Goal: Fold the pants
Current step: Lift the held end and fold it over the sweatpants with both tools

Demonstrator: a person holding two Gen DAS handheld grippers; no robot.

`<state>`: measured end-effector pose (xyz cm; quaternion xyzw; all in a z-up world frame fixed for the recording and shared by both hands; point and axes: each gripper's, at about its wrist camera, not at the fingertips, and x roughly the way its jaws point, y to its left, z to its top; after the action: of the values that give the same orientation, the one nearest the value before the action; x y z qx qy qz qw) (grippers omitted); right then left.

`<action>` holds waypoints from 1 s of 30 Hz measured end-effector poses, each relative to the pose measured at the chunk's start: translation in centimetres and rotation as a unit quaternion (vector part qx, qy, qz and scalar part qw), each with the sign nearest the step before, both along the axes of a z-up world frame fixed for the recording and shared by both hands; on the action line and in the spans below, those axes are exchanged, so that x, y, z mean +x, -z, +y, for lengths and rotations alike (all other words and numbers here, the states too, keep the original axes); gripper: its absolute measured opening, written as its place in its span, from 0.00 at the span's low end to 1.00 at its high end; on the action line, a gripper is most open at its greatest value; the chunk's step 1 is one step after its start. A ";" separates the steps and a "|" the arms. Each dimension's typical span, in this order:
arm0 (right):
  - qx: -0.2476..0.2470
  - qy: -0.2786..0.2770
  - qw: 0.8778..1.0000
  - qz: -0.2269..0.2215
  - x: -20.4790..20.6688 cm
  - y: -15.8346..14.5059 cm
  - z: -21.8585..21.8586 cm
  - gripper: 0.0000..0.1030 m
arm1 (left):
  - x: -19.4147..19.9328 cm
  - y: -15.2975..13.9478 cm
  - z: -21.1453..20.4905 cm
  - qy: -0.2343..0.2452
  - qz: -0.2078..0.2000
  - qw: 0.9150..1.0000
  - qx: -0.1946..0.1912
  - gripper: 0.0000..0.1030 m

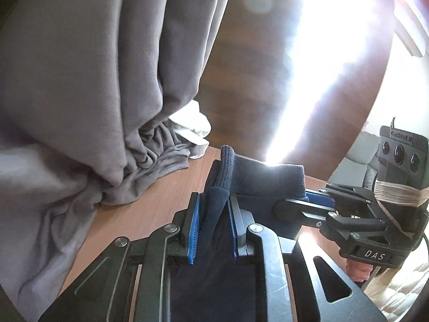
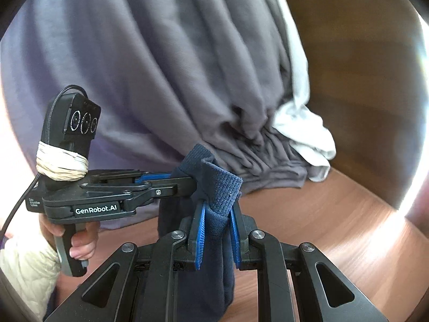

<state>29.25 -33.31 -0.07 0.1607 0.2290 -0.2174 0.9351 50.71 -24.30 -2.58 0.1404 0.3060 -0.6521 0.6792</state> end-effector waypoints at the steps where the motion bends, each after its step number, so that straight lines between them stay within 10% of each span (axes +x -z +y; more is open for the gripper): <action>1: -0.004 -0.002 1.000 -0.001 -0.1 -0.3 0.6 0.17 | -0.2 -0.4 1.0 -0.002 -0.002 1.000 -0.005 0.19; 30: -0.107 -0.114 0.986 0.050 3.2 -0.5 21.9 0.17 | -0.6 2.0 22.4 -0.053 0.020 0.998 -0.010 0.19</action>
<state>32.45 -11.42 0.38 0.0218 0.2682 -0.1400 0.9529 50.09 -1.95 -4.55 0.1042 0.3205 -0.6211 0.7075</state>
